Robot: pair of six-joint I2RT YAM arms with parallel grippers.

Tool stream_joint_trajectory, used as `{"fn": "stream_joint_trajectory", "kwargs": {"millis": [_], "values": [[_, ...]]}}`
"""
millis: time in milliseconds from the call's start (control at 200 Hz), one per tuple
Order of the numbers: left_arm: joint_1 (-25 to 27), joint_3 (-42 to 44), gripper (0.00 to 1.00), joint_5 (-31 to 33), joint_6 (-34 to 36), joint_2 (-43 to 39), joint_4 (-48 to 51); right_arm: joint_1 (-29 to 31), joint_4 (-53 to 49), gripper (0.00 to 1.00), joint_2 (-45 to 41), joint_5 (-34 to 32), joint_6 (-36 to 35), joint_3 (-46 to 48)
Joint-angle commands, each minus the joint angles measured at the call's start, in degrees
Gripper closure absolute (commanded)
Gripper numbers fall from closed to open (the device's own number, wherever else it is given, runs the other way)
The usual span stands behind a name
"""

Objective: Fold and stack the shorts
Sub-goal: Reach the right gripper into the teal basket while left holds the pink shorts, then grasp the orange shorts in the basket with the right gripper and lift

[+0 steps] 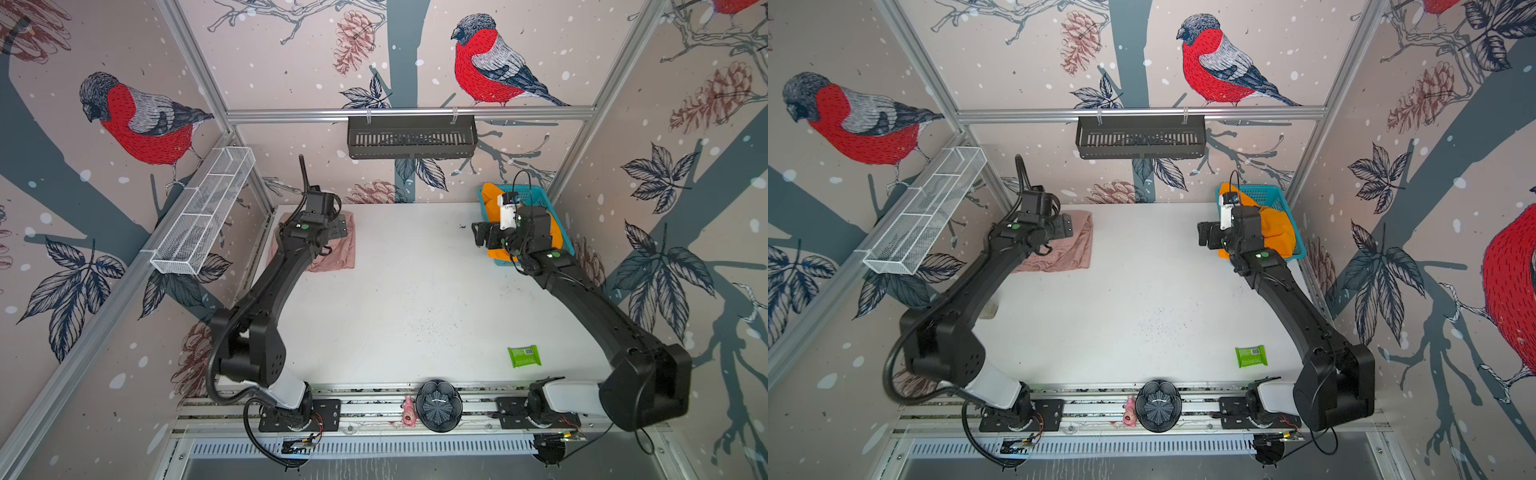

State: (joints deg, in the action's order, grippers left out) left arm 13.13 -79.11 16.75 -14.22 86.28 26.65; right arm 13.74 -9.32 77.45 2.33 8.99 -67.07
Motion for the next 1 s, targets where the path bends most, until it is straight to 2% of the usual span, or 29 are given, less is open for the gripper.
{"fn": "stream_joint_trajectory", "kwargs": {"millis": [0,45,130,195,305,485,575,805,995], "values": [[1.1,10.0,0.03,-8.0,3.3,-11.0,-17.6,-1.4,-3.7,0.06,2.2,-9.2,-2.1,-4.2],[1.1,13.9,0.03,-12.6,3.8,-15.6,-23.2,-2.3,-2.8,0.05,2.7,-12.7,-1.8,-4.4],[1.1,19.9,0.03,-13.9,1.3,-22.0,-30.0,-5.2,2.5,0.05,3.1,-15.8,-1.2,-1.7],[1.1,23.0,0.03,-16.4,1.5,-24.7,-30.9,-7.8,4.7,0.05,4.5,-17.2,-0.5,-0.8],[1.1,25.5,0.03,-17.8,2.0,-26.7,-27.8,-12.7,2.3,0.04,8.7,-17.4,1.2,-2.5],[1.2,27.2,0.03,-23.6,-0.6,-25.5,-30.9,-18.9,0.4,0.04,15.1,-16.7,1.2,-5.4],[1.2,27.0,0.03,-23.8,-1.3,-23.6,-29.5,-20.9,-0.4,0.04,19.0,-15.9,1.0,-7.8],[1.0,29.4,0.03,-20.7,-3.9,-22.0,-30.5,-21.3,0.0,0.08,28.6,-14.0,0.7,-12.1],[0.7,29.1,0.03,-23.7,-4.3,-19.9,-30.5,-21.4,0.1,0.16,35.1,-15.6,0.3,-14.2]]}}
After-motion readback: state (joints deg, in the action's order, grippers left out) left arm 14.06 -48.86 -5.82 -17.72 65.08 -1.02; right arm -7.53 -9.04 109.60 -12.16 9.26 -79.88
